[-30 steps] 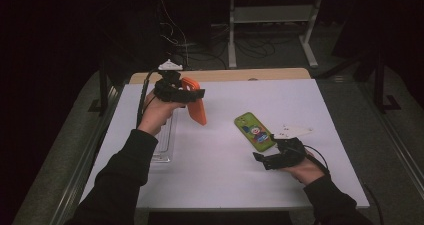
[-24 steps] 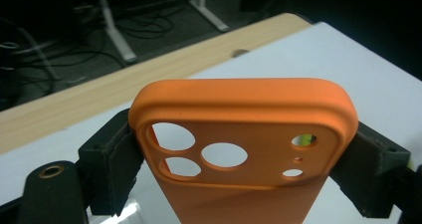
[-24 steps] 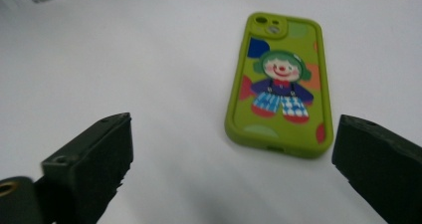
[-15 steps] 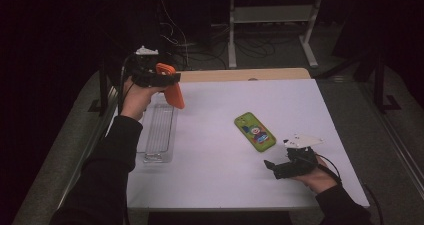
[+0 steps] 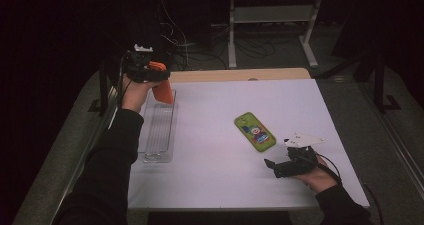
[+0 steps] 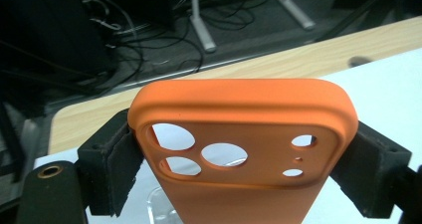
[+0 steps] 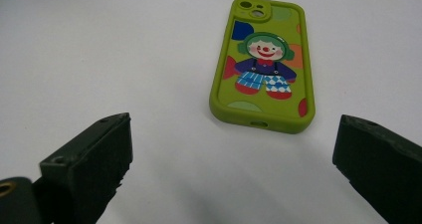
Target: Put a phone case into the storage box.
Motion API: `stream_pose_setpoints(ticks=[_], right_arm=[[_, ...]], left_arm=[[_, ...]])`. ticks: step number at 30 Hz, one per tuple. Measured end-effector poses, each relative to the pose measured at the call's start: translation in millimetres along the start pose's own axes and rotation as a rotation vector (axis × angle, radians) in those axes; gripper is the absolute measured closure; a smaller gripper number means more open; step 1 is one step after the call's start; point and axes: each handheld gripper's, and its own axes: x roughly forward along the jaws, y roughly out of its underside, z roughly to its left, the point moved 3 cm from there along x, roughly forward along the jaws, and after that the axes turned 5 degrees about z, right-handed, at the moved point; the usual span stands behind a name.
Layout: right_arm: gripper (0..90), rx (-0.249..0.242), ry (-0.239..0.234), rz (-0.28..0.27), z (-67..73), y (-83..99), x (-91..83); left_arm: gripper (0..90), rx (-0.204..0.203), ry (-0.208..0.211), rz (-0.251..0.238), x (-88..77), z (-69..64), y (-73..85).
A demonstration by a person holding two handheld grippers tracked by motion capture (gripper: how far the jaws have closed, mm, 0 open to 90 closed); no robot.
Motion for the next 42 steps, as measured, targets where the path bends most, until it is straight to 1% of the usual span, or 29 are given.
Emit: stream_pose_setpoints(ticks=[5,9,12,15,17,19,20,21,23,25,29,30,31,32,33,35,36,37,38,40,42], right_arm=[[1.5,-0.003,-0.001,-0.003,-0.8,-0.2,-0.3],[1.5,0.001,-0.001,-0.001,-1.1,-0.2,-0.3],[1.5,0.001,-0.002,-0.005,-1.3,-0.4,-0.9],[1.5,0.002,-0.002,-0.006,-1.7,-0.5,-1.0],[1.5,0.004,-0.005,-0.008,-1.6,-0.7,-1.1],[1.5,0.000,-0.005,-0.011,-1.3,-1.0,-1.2],[1.5,-0.001,-0.006,-0.011,-1.3,-1.0,-1.1],[1.5,-0.001,-0.006,-0.011,-1.3,-1.0,-1.1],[1.5,0.000,-0.007,-0.011,-1.4,-1.1,-1.1],[1.5,0.001,-0.009,-0.012,-1.4,-1.1,-1.0],[1.5,0.004,-0.014,-0.009,-1.0,-1.0,-0.9],[1.5,0.002,-0.015,-0.007,-1.1,-1.0,-1.0],[1.5,0.002,-0.015,-0.007,-1.1,-1.0,-1.0],[1.5,0.003,-0.016,-0.009,-1.0,-1.1,-1.0],[1.5,0.002,-0.015,-0.011,-1.3,-1.2,-1.0],[1.5,0.002,-0.017,-0.010,-1.3,-1.1,-1.0],[1.5,-0.011,-0.014,-0.013,-2.4,-1.2,-0.8],[1.5,-0.011,-0.014,-0.013,-2.4,-1.2,-0.8],[1.5,0.001,-0.017,-0.008,-1.3,-1.0,-1.1],[1.5,0.001,-0.017,-0.009,-1.2,-1.3,-1.1],[1.5,0.000,-0.016,-0.010,-1.3,-1.4,-1.3]], left_arm=[[15.2,-0.014,-0.011,0.039,16.1,0.7,6.0],[15.0,-0.014,-0.036,0.062,25.6,1.1,8.8],[15.0,-0.030,-0.045,0.059,30.5,3.2,11.0],[14.9,-0.032,-0.064,0.067,36.2,6.1,14.9],[14.8,-0.052,-0.068,0.075,41.9,9.6,20.0],[14.7,-0.056,-0.066,0.075,44.9,11.7,22.7],[14.7,-0.056,-0.066,0.075,44.9,11.7,22.7],[14.7,-0.065,-0.062,0.073,46.1,11.7,23.8],[14.5,-0.065,-0.062,0.082,48.8,11.6,25.0],[14.3,-0.058,-0.064,0.070,49.7,11.0,24.3],[14.0,-0.064,-0.066,0.065,51.2,8.9,23.9],[13.9,-0.054,-0.066,0.069,51.4,9.2,23.9],[13.9,-0.065,-0.070,0.066,52.4,8.3,24.1],[13.8,-0.063,-0.075,0.071,52.7,8.2,24.2],[13.6,-0.046,-0.080,0.078,53.3,8.6,24.3],[13.6,-0.046,-0.086,0.080,54.3,8.2,24.7],[13.4,-0.052,-0.089,0.084,55.6,8.2,25.1],[13.4,-0.052,-0.089,0.084,55.6,8.2,25.1],[13.2,-0.056,-0.098,0.084,57.4,8.4,25.6],[13.2,-0.055,-0.100,0.084,57.4,8.9,25.3],[12.8,-0.068,-0.104,0.080,58.4,9.1,25.1]])
